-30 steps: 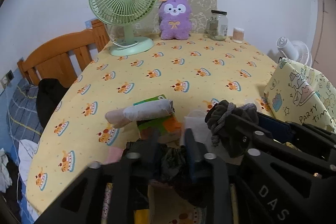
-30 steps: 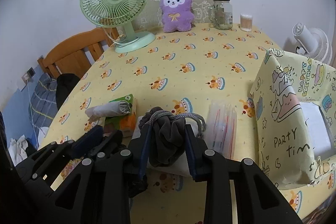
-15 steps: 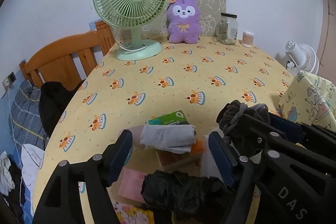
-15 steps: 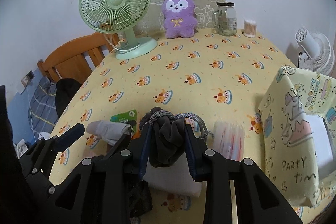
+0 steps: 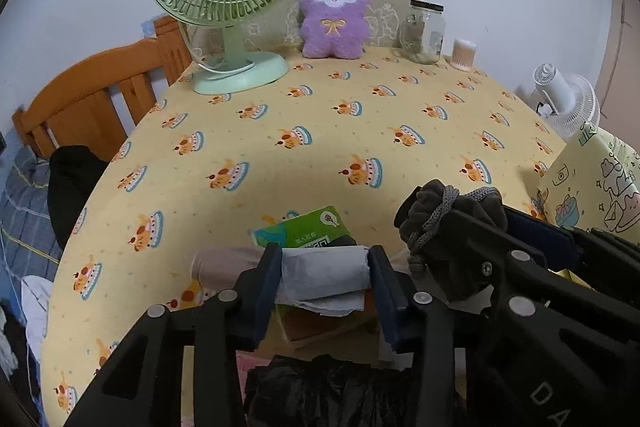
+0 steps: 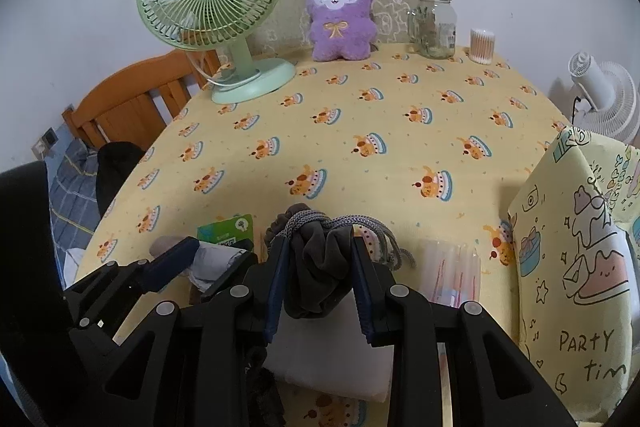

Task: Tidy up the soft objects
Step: 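Grasp the white rolled cloth with the left tool while the right tool grasps the grey knit glove, then lift and carry both held items toward the patterned paper box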

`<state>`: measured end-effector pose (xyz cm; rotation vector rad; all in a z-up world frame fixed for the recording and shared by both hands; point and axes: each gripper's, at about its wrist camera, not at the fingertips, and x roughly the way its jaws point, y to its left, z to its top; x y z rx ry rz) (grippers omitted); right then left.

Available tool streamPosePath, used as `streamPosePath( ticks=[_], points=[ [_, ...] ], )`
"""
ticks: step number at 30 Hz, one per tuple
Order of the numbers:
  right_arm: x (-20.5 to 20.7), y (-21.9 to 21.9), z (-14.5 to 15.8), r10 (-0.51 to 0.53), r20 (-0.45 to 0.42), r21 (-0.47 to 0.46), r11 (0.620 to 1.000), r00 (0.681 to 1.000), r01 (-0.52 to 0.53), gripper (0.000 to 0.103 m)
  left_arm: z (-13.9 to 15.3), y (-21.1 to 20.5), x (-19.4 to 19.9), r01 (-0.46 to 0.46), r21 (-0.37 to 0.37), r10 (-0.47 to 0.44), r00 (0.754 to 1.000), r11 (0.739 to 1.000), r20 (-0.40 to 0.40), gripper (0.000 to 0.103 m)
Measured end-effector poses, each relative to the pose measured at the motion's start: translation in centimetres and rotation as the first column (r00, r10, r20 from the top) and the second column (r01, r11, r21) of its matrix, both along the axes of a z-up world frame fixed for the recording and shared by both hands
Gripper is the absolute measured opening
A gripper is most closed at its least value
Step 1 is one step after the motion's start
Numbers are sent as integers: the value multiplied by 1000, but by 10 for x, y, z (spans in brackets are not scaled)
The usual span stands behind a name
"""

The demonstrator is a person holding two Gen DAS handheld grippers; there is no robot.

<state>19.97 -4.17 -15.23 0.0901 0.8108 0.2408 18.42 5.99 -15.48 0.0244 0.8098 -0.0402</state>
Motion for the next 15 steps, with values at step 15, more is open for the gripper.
streamPosePath(
  ticks=[15],
  points=[
    [-12,-7,11,-3,21,9,1000,1000,3,34,17,-8,-13,15,-42,-15,1000,999,16,34]
  ],
)
